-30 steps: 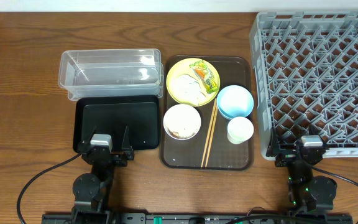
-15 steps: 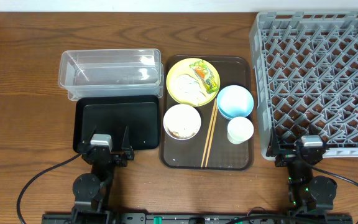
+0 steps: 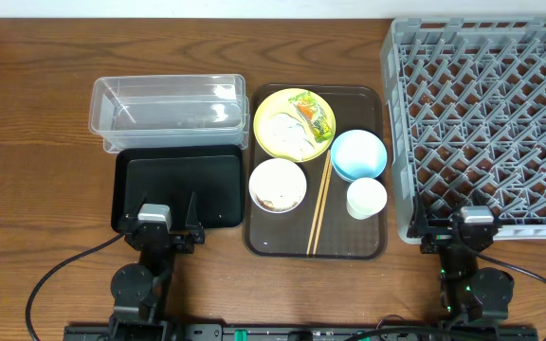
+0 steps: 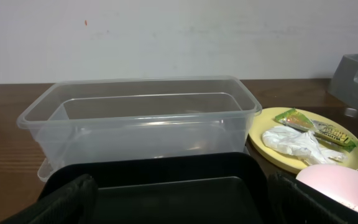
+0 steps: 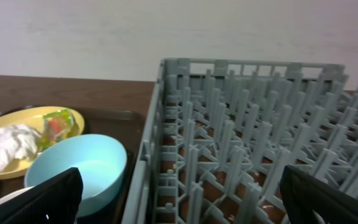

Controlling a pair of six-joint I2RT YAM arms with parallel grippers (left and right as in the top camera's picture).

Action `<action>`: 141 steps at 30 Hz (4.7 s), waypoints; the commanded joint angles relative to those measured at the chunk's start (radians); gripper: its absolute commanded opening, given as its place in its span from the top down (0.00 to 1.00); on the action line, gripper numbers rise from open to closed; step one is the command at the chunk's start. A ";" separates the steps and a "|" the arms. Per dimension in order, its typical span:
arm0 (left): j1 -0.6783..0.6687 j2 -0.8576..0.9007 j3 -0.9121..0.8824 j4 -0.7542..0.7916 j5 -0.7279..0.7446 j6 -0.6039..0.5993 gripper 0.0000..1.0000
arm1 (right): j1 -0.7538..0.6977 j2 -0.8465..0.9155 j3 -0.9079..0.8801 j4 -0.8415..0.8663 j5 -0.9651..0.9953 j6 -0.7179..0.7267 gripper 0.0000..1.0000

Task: Sort waste into correct bins and load items into the dishwasher rack

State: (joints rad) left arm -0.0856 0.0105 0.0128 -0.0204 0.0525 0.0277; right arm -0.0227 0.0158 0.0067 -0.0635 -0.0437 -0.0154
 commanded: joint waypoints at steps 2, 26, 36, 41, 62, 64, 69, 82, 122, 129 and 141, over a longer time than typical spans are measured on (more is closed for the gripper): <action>0.006 0.000 -0.009 -0.043 -0.009 0.013 0.10 | 0.017 0.000 -0.001 0.007 0.027 -0.007 0.01; 0.006 0.689 0.612 -0.475 0.084 -0.145 0.10 | 0.017 0.500 0.560 -0.499 0.130 0.108 0.01; 0.006 1.186 1.057 -0.987 0.125 -0.146 0.02 | 0.017 0.843 0.834 -0.723 0.114 0.105 0.01; 0.006 1.259 1.074 -0.973 0.176 -0.150 0.02 | 0.017 0.868 0.838 -0.719 0.103 0.105 0.01; -0.262 1.429 1.196 -0.324 0.088 -0.091 0.02 | 0.017 0.865 0.838 -0.710 0.091 0.105 0.01; -0.302 1.490 1.196 -0.274 0.089 -0.092 0.02 | 0.017 0.865 0.838 -0.710 0.092 0.105 0.01; -0.382 1.644 1.196 -0.184 0.088 -0.070 0.02 | 0.017 0.865 0.838 -0.710 0.091 0.105 0.01; -0.412 1.917 1.196 -0.114 0.006 -0.066 0.00 | 0.017 0.866 0.838 -0.712 0.074 0.105 0.01; -0.125 1.595 1.194 -0.239 -0.162 -0.066 0.69 | 0.017 0.865 0.838 -0.715 0.061 0.105 0.01; -0.147 1.594 1.196 -0.217 -0.034 -0.065 0.13 | 0.017 0.865 0.838 -0.715 0.061 0.105 0.01; -0.288 1.645 1.421 -0.462 0.025 -0.269 0.11 | 0.017 0.866 0.838 -0.715 0.061 0.105 0.01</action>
State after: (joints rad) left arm -0.3733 1.6325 1.3064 -0.4210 0.0570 -0.1169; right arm -0.0227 0.8856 0.8227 -0.7780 0.0216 0.0795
